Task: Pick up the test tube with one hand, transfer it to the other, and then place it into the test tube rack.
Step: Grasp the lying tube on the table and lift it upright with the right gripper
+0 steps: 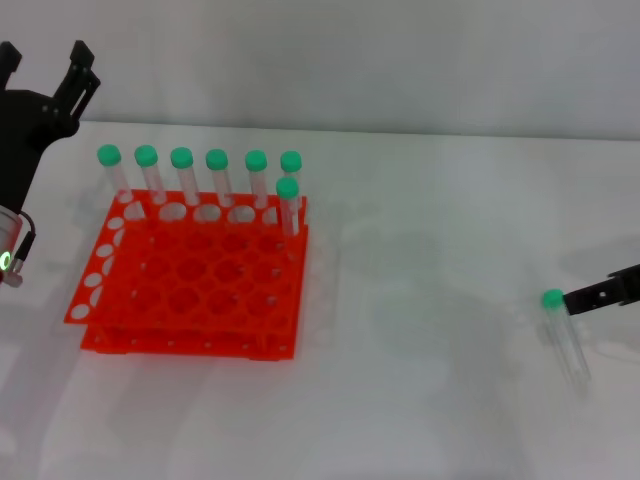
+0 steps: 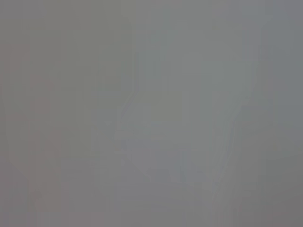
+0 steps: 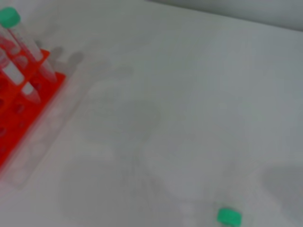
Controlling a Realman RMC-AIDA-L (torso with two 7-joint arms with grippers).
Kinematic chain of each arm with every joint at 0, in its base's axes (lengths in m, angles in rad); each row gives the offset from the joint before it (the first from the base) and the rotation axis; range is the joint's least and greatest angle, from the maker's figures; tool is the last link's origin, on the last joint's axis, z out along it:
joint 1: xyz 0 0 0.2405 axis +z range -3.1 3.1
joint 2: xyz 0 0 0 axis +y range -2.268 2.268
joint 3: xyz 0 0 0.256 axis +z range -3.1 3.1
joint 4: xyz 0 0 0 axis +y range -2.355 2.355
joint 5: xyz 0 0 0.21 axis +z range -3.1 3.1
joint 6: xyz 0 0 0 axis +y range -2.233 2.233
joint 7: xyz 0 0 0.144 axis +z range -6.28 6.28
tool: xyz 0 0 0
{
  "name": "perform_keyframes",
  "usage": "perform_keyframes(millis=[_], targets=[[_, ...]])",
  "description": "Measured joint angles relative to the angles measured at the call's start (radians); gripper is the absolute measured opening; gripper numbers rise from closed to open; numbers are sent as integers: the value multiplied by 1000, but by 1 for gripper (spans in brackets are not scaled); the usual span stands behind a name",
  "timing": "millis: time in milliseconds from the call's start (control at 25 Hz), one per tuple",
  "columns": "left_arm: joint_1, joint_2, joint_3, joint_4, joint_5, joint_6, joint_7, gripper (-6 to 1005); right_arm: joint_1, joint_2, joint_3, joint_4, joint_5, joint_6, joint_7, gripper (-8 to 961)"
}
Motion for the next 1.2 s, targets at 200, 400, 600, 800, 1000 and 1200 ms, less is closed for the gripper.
perform_keyframes(millis=[200, 400, 600, 800, 1000, 1200], targets=[[0, 1, 1, 14, 0, -5, 10, 891, 52, 0, -65, 105, -77, -46, 45, 854], [7, 1, 2, 31, 0, 0, 10, 891, 103, 1, -97, 214, -112, -80, 56, 853], [13, 1, 1, 33, 0, -6, 10, 891, 128, 1, -106, 268, -118, -91, 55, 802], [18, 1, -1, 33, 0, -8, 10, 891, 136, 1, -147, 279, -120, -88, 86, 667], [23, 2, -1, 32, 0, -9, 10, 891, 156, 1, -161, 341, -122, -94, 94, 612], [24, 2, -1, 29, 0, -10, 10, 891, 167, 1, -167, 378, -154, -103, 101, 613]])
